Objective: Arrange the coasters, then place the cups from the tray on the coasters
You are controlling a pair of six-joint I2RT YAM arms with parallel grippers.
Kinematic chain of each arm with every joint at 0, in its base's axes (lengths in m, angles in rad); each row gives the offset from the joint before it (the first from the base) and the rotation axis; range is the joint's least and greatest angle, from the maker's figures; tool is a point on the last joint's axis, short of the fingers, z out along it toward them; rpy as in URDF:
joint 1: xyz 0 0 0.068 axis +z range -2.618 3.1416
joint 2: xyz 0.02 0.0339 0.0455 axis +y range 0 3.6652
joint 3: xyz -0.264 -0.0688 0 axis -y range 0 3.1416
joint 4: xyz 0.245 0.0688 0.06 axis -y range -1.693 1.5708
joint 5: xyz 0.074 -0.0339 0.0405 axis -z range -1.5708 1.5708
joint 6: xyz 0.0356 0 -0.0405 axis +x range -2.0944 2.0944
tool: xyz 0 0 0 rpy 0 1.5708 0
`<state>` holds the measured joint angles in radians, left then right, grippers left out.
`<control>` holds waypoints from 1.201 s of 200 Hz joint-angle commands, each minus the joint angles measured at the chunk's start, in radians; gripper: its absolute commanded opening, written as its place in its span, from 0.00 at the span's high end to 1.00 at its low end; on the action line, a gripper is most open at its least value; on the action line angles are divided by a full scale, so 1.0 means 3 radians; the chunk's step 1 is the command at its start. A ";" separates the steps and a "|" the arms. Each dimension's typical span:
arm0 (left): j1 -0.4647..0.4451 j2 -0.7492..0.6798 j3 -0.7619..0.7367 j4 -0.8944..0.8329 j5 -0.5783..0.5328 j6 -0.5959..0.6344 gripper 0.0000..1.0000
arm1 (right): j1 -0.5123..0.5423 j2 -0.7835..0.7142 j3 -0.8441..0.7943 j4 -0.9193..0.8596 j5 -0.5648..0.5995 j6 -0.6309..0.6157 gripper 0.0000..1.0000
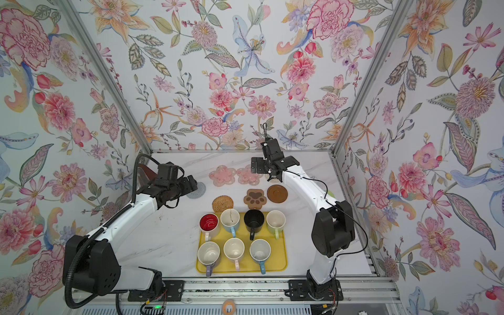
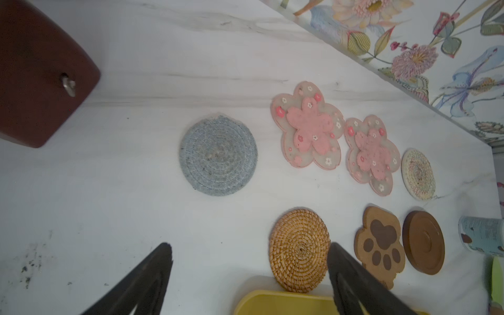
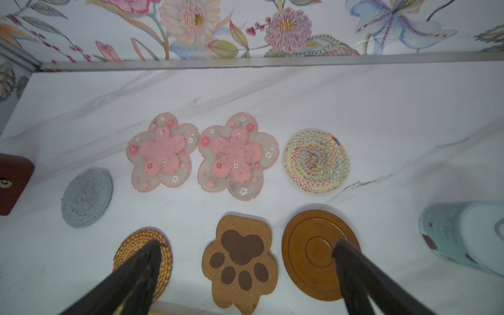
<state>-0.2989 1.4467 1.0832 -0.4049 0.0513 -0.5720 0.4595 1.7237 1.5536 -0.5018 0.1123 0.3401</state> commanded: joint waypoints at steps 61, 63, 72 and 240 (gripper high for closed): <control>-0.0694 0.0963 0.0777 -0.0646 -0.0049 -0.0081 0.20 | -0.0286 -0.0388 -0.0801 0.0327 -0.0126 0.0280 0.01; -0.0701 0.0978 0.0777 -0.0649 -0.0045 -0.0086 0.21 | -0.0288 -0.0395 -0.0812 0.0330 -0.0125 0.0282 0.01; -0.0731 0.1036 0.0786 -0.0640 -0.0010 -0.0106 0.22 | -0.0300 -0.0423 -0.0848 0.0345 -0.0134 0.0285 0.01; -0.0824 0.1838 0.1158 -0.0699 0.0085 -0.0195 0.41 | -0.0450 -0.0627 -0.1138 0.0461 -0.0207 0.0308 0.01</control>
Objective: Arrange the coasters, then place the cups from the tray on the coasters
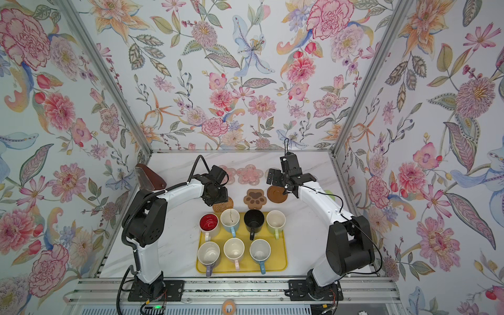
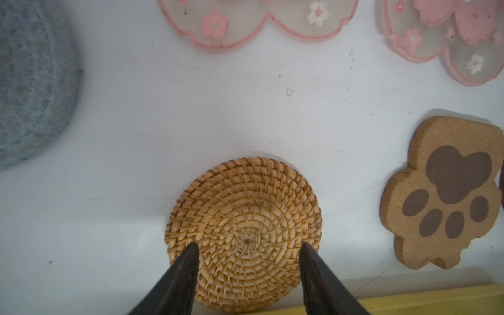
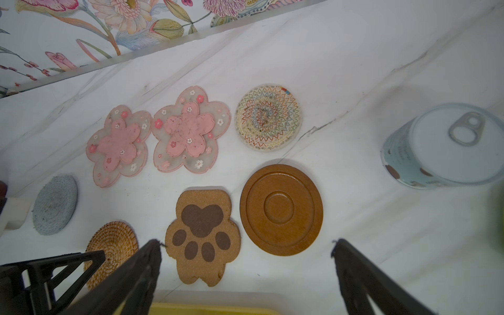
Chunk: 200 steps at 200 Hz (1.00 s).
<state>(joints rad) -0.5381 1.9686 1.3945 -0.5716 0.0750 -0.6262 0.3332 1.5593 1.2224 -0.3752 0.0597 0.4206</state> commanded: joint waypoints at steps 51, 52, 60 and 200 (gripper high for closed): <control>-0.0019 0.0222 0.0223 -0.0212 -0.0015 -0.0014 0.51 | -0.0037 -0.0076 -0.0044 0.0039 -0.0033 0.0039 0.01; -0.0020 0.0228 0.0226 -0.0214 -0.0017 -0.0014 0.51 | -0.0037 -0.0078 -0.0045 0.0039 -0.0037 0.0037 0.01; -0.0023 0.0258 0.0248 -0.0238 -0.0027 -0.0015 0.52 | -0.0035 -0.0077 -0.0043 0.0036 -0.0035 0.0032 0.01; 0.0158 0.0560 0.0508 -0.0202 -0.0077 -0.0068 0.55 | -0.0075 -0.0107 -0.0107 0.0039 -0.0030 0.0039 0.01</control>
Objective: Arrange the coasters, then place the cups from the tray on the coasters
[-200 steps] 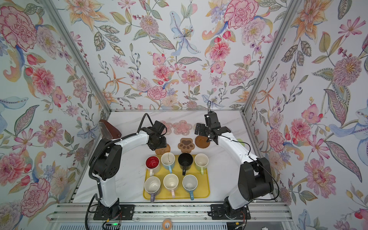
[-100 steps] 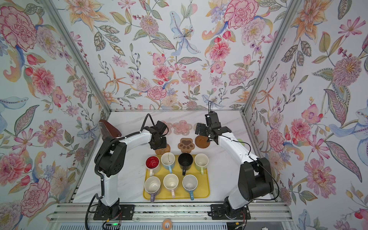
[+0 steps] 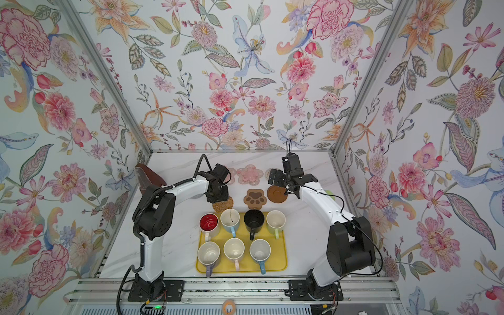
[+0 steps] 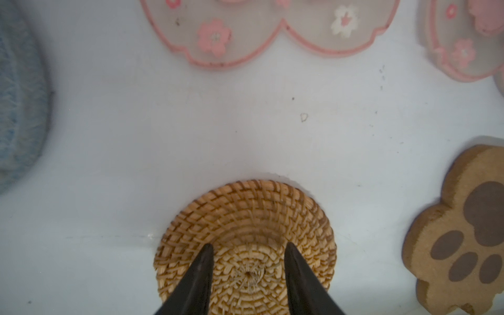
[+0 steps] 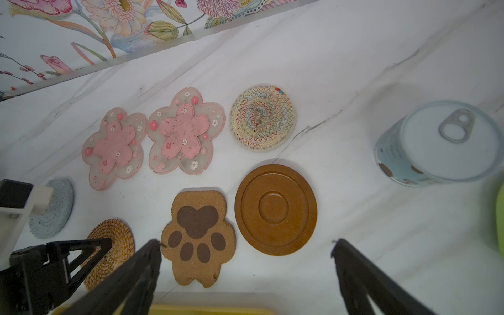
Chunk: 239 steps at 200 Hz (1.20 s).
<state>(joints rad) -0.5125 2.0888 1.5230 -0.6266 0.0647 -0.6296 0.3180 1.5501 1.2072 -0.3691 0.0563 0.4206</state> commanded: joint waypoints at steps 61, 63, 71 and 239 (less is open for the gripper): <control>0.0076 0.0295 0.0260 0.0030 0.0016 -0.0071 0.55 | -0.0024 -0.0113 -0.0101 0.0013 -0.0013 0.0055 0.01; 0.0073 0.0300 0.0264 0.0032 0.0017 -0.0070 0.55 | -0.0026 -0.0115 -0.0102 0.0015 -0.0009 0.0055 0.01; 0.0071 0.0317 0.0284 0.0047 0.0023 -0.0072 0.55 | -0.0023 -0.0123 -0.0108 0.0012 -0.0011 0.0057 0.01; 0.0172 -0.0526 0.0542 0.0403 -0.0232 0.0289 0.41 | -0.0048 -0.0381 -0.0135 -0.0103 0.0047 0.0064 0.01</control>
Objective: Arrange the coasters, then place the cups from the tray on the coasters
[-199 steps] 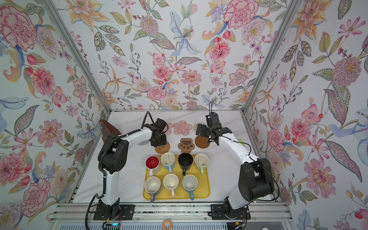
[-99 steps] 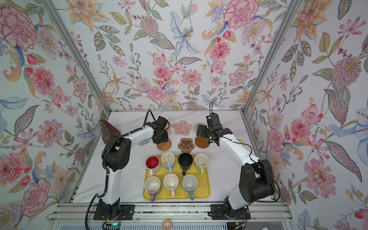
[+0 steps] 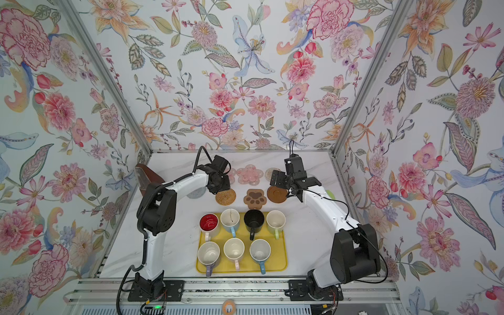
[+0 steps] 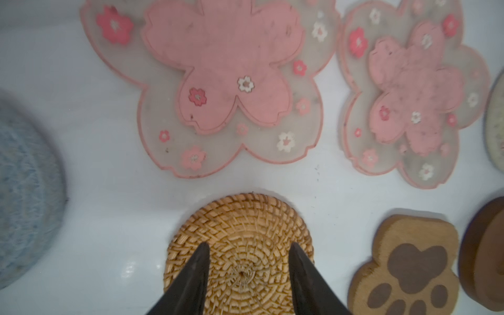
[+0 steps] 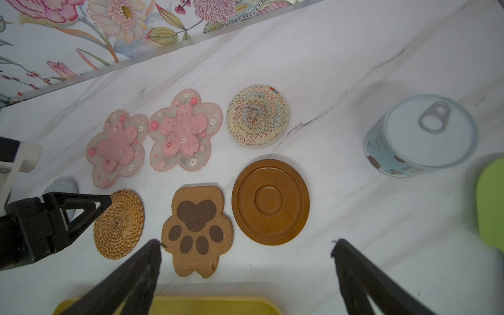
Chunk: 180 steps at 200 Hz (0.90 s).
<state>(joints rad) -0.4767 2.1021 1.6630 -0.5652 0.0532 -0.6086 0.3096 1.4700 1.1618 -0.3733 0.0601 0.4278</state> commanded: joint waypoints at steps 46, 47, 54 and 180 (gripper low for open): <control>0.0049 -0.2000 -0.1368 0.1295 -0.0544 0.0495 0.09 | 0.0016 -0.0400 -0.0233 -0.0116 0.0000 0.0073 0.01; 0.0049 -0.2036 -0.1423 0.1339 -0.0555 0.0495 0.08 | 0.0021 -0.0410 -0.0243 -0.0118 0.0002 0.0072 0.01; 0.0053 -0.2265 -0.1759 0.1570 -0.0602 0.0490 0.06 | 0.0040 -0.0482 -0.0316 -0.0136 0.0018 0.0088 0.01; 0.0096 -0.3677 -0.3270 0.1950 -0.1204 0.0548 0.01 | 0.0778 -0.1763 -0.0969 -0.1358 0.0475 0.0876 0.03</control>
<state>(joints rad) -0.4572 1.0195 0.7025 -0.0040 -0.2707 -0.4664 0.5159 0.9710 0.9279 -0.6746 0.1581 0.5980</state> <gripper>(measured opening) 0.989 0.974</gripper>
